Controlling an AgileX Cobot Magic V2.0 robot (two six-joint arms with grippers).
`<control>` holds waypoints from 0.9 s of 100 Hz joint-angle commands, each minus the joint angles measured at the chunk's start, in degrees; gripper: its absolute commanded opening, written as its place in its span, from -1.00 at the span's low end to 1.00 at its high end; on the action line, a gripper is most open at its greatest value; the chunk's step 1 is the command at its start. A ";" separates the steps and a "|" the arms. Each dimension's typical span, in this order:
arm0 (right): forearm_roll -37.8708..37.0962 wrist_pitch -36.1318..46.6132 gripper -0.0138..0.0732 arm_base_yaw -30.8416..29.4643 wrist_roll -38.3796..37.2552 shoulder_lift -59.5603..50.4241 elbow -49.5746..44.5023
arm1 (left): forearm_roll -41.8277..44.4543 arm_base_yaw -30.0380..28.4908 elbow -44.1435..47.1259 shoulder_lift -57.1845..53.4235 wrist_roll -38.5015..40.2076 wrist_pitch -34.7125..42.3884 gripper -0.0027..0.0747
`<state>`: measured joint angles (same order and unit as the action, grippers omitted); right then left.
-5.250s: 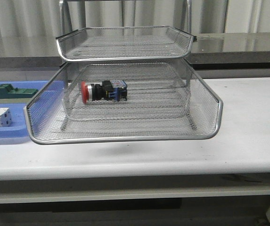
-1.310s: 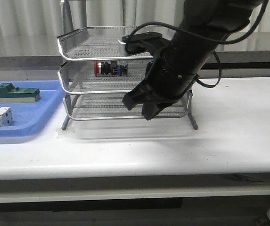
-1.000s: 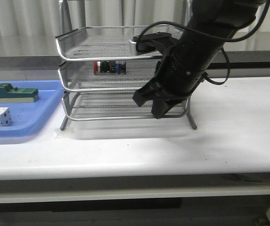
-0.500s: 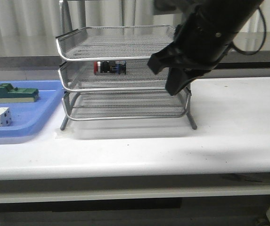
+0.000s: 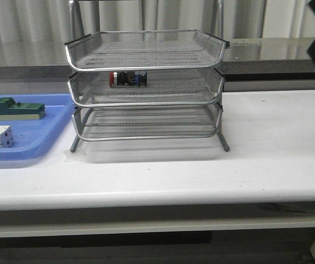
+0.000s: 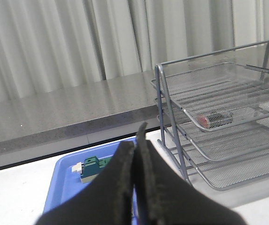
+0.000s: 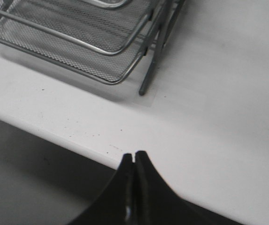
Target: Place button on rack with both arms
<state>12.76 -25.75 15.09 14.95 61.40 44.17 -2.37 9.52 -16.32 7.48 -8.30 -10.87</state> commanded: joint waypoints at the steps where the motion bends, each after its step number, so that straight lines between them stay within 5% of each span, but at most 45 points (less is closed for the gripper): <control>1: 0.58 1.97 -0.82 -1.95 -0.88 -6.72 -1.13 | -0.48 -0.15 -1.52 0.42 0.42 4.99 -0.98; 47: -0.40 -3.97 -0.82 -5.74 -1.00 -29.55 -7.40 | -0.48 -0.15 -1.52 0.42 0.42 4.99 -0.98; 90: -0.35 -5.99 -0.82 -5.74 -1.00 -32.16 -7.40 | -0.48 -0.15 -1.52 0.42 0.42 4.99 -0.98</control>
<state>12.42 -35.34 9.72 14.04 29.15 35.34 -2.37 9.52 -16.32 7.48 -8.30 -10.87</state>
